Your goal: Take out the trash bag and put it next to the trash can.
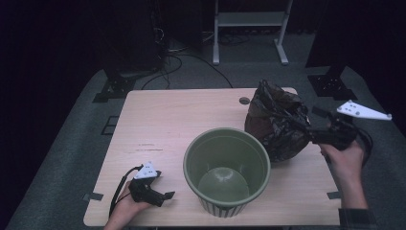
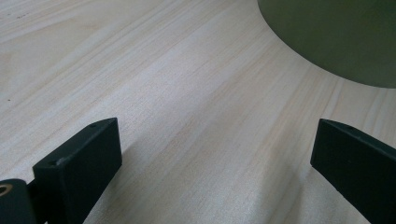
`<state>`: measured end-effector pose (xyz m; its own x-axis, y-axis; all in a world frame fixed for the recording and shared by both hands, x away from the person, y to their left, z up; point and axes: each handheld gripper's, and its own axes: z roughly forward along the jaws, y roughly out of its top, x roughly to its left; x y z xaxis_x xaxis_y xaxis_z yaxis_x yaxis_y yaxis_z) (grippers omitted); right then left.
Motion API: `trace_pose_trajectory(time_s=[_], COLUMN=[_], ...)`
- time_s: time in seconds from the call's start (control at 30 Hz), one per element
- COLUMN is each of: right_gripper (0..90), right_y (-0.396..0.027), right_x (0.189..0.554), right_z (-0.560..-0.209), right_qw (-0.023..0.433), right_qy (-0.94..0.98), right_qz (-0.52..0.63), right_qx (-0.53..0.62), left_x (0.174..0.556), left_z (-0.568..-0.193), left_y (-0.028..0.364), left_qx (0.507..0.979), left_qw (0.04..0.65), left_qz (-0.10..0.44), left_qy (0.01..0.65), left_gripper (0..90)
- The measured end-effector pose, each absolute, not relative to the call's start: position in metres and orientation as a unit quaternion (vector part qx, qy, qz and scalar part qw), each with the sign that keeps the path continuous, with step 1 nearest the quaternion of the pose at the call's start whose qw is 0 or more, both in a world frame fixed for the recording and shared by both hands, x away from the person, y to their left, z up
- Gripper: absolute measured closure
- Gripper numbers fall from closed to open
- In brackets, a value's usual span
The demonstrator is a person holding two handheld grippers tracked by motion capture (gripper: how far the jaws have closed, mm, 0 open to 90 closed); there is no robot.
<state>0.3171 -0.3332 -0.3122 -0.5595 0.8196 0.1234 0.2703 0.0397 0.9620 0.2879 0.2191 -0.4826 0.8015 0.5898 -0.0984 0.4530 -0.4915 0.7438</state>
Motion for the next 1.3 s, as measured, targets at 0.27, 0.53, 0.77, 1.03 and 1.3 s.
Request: trace_pose_trajectory(time_s=[0.27, 0.53, 0.77, 1.03, 1.3], right_gripper=[1.6, 1.6, 1.6, 0.0, 0.0], right_y=[-0.349, -0.352, -0.349, -0.337, -0.329], right_x=[0.272, 0.251, 0.256, 0.270, 0.275], right_z=[-0.345, -0.390, -0.438, -0.470, -0.486], right_qw=[0.215, 0.195, 0.166, 0.157, 0.160], right_qy=[0.689, 0.723, 0.752, 0.796, 0.823], right_qz=[0.567, 0.520, 0.469, 0.397, 0.350], right_qx=[0.397, 0.411, 0.433, 0.429, 0.419], left_x=[0.287, 0.287, 0.286, 0.283, 0.282], left_z=[-0.483, -0.483, -0.483, -0.483, -0.484], left_y=[0.218, 0.217, 0.215, 0.211, 0.210], left_qx=[0.861, 0.864, 0.868, 0.874, 0.878], left_qw=[0.399, 0.394, 0.387, 0.374, 0.367], left_qz=[0.089, 0.094, 0.102, 0.118, 0.123], left_qy=[0.302, 0.299, 0.295, 0.286, 0.281], left_gripper=[0.3, 0.3, 0.3, 0.3, 0.0])
